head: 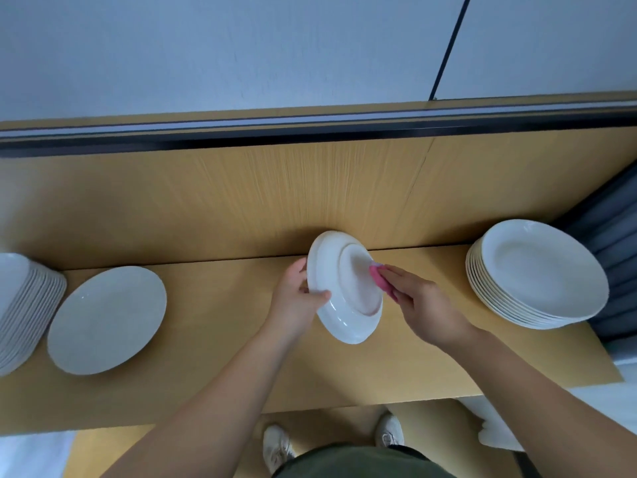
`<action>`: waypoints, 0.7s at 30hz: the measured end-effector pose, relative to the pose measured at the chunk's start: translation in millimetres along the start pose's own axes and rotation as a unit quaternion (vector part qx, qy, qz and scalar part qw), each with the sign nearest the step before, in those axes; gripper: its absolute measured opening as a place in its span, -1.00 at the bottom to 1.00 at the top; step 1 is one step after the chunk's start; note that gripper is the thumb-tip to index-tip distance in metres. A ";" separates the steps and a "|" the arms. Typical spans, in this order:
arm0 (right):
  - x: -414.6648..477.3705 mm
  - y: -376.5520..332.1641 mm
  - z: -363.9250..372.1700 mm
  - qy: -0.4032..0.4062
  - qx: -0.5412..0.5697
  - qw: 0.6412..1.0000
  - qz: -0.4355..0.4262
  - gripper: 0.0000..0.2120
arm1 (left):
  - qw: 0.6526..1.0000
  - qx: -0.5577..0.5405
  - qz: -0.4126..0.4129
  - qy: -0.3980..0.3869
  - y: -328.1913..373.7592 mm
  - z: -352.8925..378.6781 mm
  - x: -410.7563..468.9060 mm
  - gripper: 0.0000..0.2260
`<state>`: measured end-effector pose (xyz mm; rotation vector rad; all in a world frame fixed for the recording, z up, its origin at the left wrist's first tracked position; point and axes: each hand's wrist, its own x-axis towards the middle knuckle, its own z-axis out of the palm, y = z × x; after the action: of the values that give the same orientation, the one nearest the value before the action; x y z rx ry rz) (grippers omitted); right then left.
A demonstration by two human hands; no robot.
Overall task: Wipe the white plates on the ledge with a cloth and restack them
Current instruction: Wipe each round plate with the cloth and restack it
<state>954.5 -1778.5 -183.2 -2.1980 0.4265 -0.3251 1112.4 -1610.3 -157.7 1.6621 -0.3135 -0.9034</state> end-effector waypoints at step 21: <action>-13.1 1.8 -98.7 -0.077 0.107 0.986 -0.101 -0.52 | 0.917 0.367 0.059 0.143 36.4 77.6 -57.1 -0.60</action>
<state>905.4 -1843.6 -126.1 -2.0401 0.0777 -0.2924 1029.1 -1640.4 -105.1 2.4023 -0.5909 -0.4471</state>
